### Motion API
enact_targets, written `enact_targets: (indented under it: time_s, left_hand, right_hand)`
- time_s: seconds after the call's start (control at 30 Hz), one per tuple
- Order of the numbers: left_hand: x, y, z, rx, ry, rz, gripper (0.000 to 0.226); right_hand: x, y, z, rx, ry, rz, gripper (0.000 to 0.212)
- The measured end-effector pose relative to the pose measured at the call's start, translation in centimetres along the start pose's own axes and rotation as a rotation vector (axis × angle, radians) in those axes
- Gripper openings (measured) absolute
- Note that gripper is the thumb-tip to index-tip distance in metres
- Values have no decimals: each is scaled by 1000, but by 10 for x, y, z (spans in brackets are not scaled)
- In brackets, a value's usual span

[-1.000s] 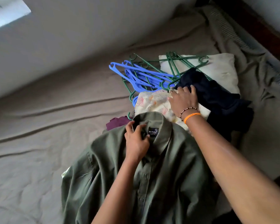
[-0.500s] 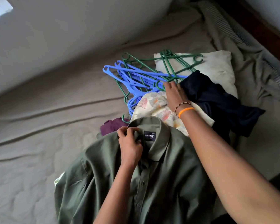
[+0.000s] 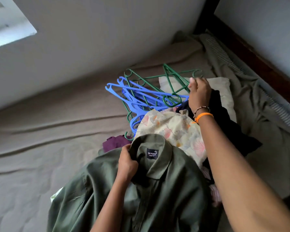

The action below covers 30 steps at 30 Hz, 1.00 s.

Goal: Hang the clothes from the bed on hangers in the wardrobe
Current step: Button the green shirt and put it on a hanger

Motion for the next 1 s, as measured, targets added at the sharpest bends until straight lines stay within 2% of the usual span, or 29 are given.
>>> enact_targets:
  time_s: [0.13, 0.2, 0.27, 0.37, 0.43, 0.5, 0.6, 0.7, 0.87, 1.0]
  left_hand:
    - [0, 4, -2, -7, -66, -46, 49]
    - [0, 6, -3, -23, -73, -41, 47]
    - [-1, 7, -4, -39, -67, -16, 42]
    - [-2, 7, -5, -57, -33, 26, 37]
    - [-5, 3, -4, -59, -46, 36, 32]
    - [-9, 0, -1, -59, -121, 52, 28]
    - [-17, 3, 10, -112, -174, 28, 22]
    - [-27, 12, 30, -237, -130, -42, 16]
    - [-31, 33, 55, -374, -41, -156, 14]
    - [-32, 49, 69, -434, -74, -126, 18]
  right_hand:
    - [21, -28, 60, -269, -213, 18, 35]
    - [37, -41, 85, -337, -269, 71, 36]
    - [54, -45, 100, -302, -329, 115, 34]
    - [78, -27, 102, -123, -514, 131, 29]
    - [89, -4, 93, 13, -722, 85, 31]
    - [96, 20, 82, 86, -993, -44, 34]
    - [93, 49, 72, 99, -1274, -259, 38]
    - [85, 68, 67, 119, -1355, -382, 42]
    - [106, 77, 78, 155, -1490, -350, 55]
    - [143, 81, 100, 158, -1616, -281, 55]
Point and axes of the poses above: each hand's wrist, its own y-axis away from the middle knuckle, its own z-axis out of the back of the hand, x = y × z, the point moved 4 cm from there along -y, towards the middle knuckle, and after that the axes turned 5 degrees about x, right-handed, at the moved point
